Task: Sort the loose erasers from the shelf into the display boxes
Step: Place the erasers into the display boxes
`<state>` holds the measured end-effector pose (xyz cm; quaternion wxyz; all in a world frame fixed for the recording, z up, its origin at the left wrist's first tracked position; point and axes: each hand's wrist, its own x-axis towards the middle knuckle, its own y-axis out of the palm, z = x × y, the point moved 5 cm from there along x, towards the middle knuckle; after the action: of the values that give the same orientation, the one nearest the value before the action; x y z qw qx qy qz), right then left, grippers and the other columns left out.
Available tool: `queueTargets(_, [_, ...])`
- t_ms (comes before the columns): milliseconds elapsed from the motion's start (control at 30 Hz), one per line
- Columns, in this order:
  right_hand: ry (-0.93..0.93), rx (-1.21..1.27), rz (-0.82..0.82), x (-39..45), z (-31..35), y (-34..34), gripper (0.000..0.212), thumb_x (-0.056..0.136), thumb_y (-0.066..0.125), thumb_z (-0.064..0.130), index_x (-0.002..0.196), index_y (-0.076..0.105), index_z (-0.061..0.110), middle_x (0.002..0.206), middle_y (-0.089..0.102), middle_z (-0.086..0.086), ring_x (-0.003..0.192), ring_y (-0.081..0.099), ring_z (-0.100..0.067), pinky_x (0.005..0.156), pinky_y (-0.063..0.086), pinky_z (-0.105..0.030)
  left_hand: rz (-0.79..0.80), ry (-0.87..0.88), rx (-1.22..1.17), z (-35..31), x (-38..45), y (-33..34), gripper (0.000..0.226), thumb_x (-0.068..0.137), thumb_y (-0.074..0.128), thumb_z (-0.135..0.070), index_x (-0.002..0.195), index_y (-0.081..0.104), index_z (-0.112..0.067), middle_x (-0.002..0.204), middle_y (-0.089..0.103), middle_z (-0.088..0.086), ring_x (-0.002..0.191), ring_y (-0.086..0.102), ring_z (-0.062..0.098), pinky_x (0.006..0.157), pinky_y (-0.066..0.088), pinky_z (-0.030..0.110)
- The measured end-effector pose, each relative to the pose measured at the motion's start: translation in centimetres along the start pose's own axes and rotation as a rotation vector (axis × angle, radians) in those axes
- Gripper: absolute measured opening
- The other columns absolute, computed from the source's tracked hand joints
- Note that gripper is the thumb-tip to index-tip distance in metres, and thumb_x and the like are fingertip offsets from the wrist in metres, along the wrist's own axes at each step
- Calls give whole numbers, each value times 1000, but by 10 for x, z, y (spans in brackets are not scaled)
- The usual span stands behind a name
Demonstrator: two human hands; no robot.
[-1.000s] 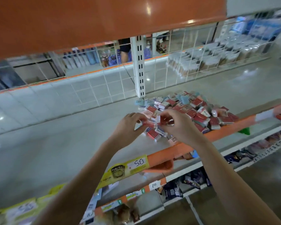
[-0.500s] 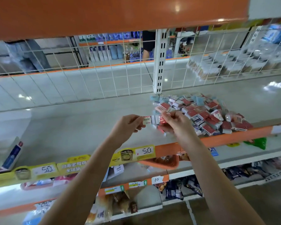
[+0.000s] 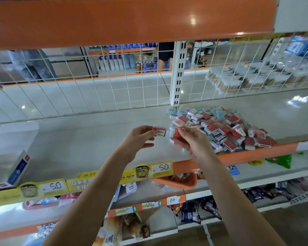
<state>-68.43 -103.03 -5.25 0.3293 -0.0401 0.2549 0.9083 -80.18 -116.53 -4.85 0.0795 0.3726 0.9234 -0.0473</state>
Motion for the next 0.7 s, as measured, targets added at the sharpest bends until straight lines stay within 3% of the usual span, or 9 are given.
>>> queueTargets(167, [6,-20,9,1,0,3,6,88,59,3,90,64,1,86,70,-14,80,71,-21,73,58,-23,53,-74,-164,-3,2,3,9,94,52,-13,97,59,-9,97,66,10,88,67,20,75,58,32])
queueTargets(333, [19,3,27,2,-3,6,12,89,54,-2,97,63,-4,87,69,-16,81,70,-23,73,58,-24,78,-115,-283,-6,4,6,7,95,48,-8,96,55,-6,90,65,14,82,68,28,72,59,33])
queueTargets(700, [5,-10,34,-5,-8,15,20,90,51,-4,107,61,-7,91,70,-15,85,70,-22,75,57,-23,103,-36,-66,-10,0,-3,19,89,59,-6,105,55,-14,88,64,2,74,62,12,63,50,17])
